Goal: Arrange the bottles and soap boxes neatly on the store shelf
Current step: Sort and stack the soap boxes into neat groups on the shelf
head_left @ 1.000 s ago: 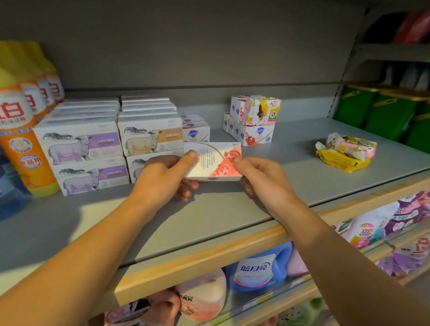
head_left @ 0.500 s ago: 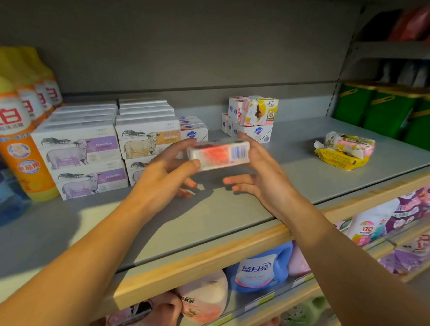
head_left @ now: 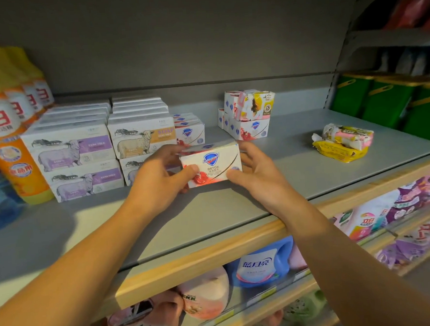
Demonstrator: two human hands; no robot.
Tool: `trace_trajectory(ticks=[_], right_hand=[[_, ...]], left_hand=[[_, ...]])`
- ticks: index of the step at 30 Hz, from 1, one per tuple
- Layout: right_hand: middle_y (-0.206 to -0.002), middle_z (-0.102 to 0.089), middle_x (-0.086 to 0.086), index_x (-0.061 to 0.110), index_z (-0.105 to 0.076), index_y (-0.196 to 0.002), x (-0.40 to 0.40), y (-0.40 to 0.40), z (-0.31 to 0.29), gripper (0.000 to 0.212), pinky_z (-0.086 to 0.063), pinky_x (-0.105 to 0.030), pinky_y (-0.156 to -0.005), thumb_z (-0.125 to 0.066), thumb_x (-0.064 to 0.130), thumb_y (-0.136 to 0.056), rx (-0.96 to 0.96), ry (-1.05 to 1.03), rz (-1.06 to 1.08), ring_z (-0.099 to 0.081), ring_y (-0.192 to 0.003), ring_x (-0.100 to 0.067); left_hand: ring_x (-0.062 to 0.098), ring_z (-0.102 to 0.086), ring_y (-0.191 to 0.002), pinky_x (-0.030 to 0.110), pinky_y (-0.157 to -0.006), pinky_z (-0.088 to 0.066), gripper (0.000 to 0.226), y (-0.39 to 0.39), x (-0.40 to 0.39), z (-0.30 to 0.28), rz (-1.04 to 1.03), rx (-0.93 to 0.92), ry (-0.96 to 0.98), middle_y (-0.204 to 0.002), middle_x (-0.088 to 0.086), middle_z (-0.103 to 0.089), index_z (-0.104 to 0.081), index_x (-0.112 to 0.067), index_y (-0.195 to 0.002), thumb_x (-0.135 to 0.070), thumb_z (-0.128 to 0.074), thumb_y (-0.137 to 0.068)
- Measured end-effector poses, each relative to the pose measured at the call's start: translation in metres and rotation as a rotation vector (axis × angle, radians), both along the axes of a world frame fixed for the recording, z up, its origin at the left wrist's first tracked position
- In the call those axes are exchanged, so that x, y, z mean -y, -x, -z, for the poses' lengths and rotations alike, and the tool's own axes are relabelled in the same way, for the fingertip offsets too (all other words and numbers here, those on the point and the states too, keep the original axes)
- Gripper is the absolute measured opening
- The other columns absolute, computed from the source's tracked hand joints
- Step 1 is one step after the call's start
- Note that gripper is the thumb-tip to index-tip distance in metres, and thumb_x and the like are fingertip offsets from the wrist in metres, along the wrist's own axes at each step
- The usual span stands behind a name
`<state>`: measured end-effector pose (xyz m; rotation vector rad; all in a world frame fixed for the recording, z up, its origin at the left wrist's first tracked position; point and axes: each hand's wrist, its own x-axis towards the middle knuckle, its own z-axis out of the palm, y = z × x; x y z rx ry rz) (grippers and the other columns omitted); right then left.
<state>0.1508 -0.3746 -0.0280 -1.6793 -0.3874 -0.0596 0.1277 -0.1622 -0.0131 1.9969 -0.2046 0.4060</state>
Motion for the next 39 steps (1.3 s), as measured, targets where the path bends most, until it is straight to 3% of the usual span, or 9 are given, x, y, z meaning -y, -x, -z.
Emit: trace_trajectory(ticks=[3, 7, 11, 14, 16, 20, 24, 28, 39], right_hand=[[-0.124, -0.066, 0.005, 0.025, -0.050, -0.132, -0.002, 0.002, -0.001, 0.054, -0.057, -0.029, -0.087, -0.071, 0.007, -0.086, 0.029, 0.007, 0.030, -0.062, -0.115, -0.011], [-0.119, -0.064, 0.012, 0.032, -0.051, -0.132, -0.003, 0.006, -0.004, 0.055, -0.053, -0.014, -0.073, -0.073, 0.011, -0.085, 0.118, -0.039, 0.073, -0.061, -0.110, -0.002], [-0.118, -0.064, 0.003, 0.029, -0.059, -0.123, -0.002, 0.005, -0.006, 0.047, -0.051, -0.011, -0.072, -0.073, 0.009, -0.084, 0.222, 0.170, 0.128, -0.062, -0.100, 0.002], [-0.118, -0.064, 0.005, 0.025, -0.062, -0.121, 0.006, -0.007, -0.015, 0.045, -0.055, -0.023, -0.084, -0.073, 0.008, -0.081, 0.273, 0.297, 0.227, -0.061, -0.099, -0.004], [-0.123, -0.061, 0.003, 0.024, -0.060, -0.126, 0.011, -0.020, -0.018, 0.047, -0.054, -0.029, -0.090, -0.073, 0.010, -0.083, 0.260, 0.381, 0.295, -0.059, -0.108, -0.010], [-0.132, -0.056, -0.005, 0.021, -0.059, -0.129, 0.013, -0.054, -0.019, 0.050, -0.050, -0.031, -0.095, -0.075, 0.013, -0.082, 0.251, 0.535, 0.351, -0.054, -0.119, -0.021], [-0.136, -0.052, -0.006, 0.023, -0.052, -0.134, 0.000, -0.088, -0.018, 0.051, -0.046, -0.035, -0.098, -0.072, 0.019, -0.087, 0.242, 0.711, 0.347, -0.051, -0.122, -0.025], [-0.140, -0.046, -0.005, 0.024, -0.051, -0.133, -0.021, -0.115, -0.015, 0.049, -0.045, -0.035, -0.099, -0.070, 0.019, -0.088, 0.325, 0.781, 0.341, -0.049, -0.126, -0.026], [-0.127, -0.046, -0.007, 0.016, -0.057, -0.132, -0.054, -0.157, -0.008, 0.048, -0.047, -0.037, -0.096, -0.071, 0.022, -0.087, 0.566, 0.816, 0.260, -0.056, -0.111, -0.026]], left_hand=[[0.010, -0.068, -0.097, 0.040, -0.066, -0.062, 0.037, 0.002, -0.001, -0.001, -0.041, 0.056, -0.066, -0.112, -0.009, -0.068, -0.055, -0.036, -0.113, -0.024, -0.075, -0.084], [0.001, -0.070, -0.079, 0.036, -0.073, -0.060, 0.040, 0.006, 0.000, -0.005, -0.084, 0.126, -0.155, -0.103, -0.018, -0.068, -0.056, -0.039, -0.113, -0.028, -0.078, -0.080], [-0.005, -0.069, -0.073, 0.024, -0.069, -0.057, 0.044, 0.010, 0.006, -0.006, -0.081, 0.131, -0.237, -0.101, -0.018, -0.068, -0.057, -0.035, -0.118, -0.030, -0.078, -0.080], [-0.011, -0.066, -0.077, 0.016, -0.073, -0.050, 0.042, 0.008, 0.004, -0.007, -0.108, 0.101, -0.222, -0.094, -0.025, -0.068, -0.053, -0.040, -0.115, -0.034, -0.076, -0.080], [-0.009, -0.065, -0.081, 0.016, -0.075, -0.047, 0.039, 0.005, 0.001, -0.004, -0.128, 0.056, -0.281, -0.098, -0.019, -0.069, -0.056, -0.034, -0.115, -0.033, -0.074, -0.081], [0.012, -0.065, -0.103, 0.022, -0.093, -0.045, 0.037, 0.005, 0.004, 0.006, -0.079, -0.028, -0.538, -0.115, -0.006, -0.070, -0.067, -0.025, -0.117, -0.038, -0.072, -0.082], [0.017, -0.061, -0.112, 0.029, -0.093, -0.047, 0.039, 0.005, 0.008, 0.009, -0.011, 0.011, -0.728, -0.116, -0.009, -0.071, -0.068, -0.027, -0.116, -0.049, -0.066, -0.084], [0.018, -0.060, -0.110, 0.034, -0.091, -0.049, 0.050, 0.003, 0.007, 0.010, 0.016, 0.017, -0.763, -0.113, -0.008, -0.070, -0.069, -0.026, -0.115, -0.058, -0.051, -0.081], [0.019, -0.057, -0.111, 0.034, -0.097, -0.044, 0.050, -0.001, 0.005, 0.015, 0.013, 0.016, -0.760, -0.114, -0.012, -0.068, -0.067, -0.028, -0.117, -0.058, -0.050, -0.081]])
